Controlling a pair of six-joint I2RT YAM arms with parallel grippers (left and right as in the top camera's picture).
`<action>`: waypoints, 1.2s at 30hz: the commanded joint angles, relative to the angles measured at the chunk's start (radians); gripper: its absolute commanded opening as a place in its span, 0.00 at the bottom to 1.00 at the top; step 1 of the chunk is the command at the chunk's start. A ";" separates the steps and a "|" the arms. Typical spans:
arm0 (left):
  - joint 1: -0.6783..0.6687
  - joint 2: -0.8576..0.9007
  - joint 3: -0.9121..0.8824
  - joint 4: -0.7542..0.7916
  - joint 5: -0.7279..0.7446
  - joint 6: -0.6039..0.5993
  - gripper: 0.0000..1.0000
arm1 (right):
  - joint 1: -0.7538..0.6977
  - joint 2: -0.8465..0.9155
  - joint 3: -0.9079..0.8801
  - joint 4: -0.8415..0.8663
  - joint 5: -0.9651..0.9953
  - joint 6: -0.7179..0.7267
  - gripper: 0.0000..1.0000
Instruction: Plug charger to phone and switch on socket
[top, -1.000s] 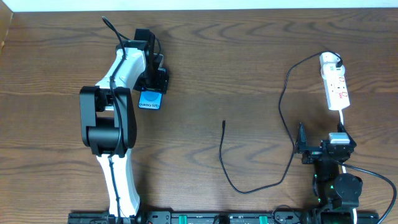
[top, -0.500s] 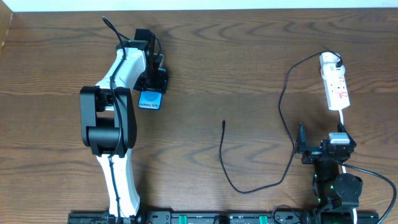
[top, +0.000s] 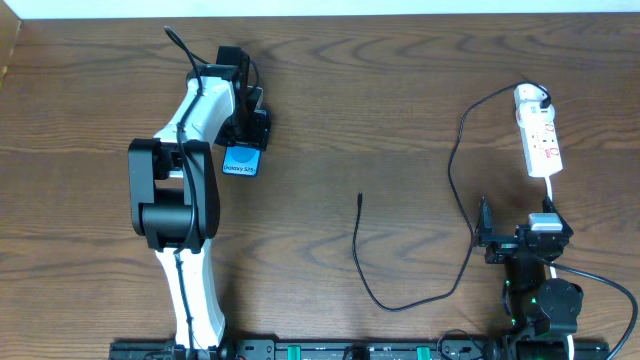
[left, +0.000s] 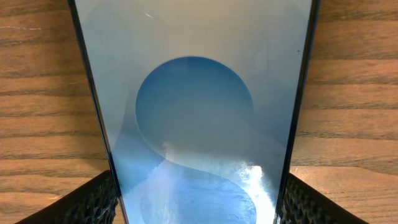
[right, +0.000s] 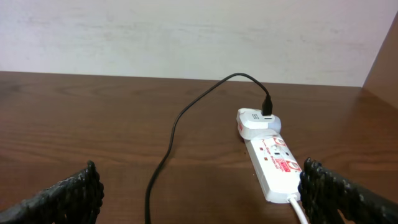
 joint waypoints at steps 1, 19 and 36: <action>0.004 0.013 -0.004 -0.005 -0.005 0.013 0.73 | -0.006 -0.005 -0.001 -0.005 0.008 -0.009 0.99; 0.004 0.013 -0.004 -0.005 -0.001 0.013 0.68 | -0.006 -0.005 -0.001 -0.005 0.008 -0.009 0.99; 0.004 0.013 -0.004 -0.005 0.002 0.013 0.41 | -0.006 -0.005 -0.001 -0.005 0.008 -0.009 0.99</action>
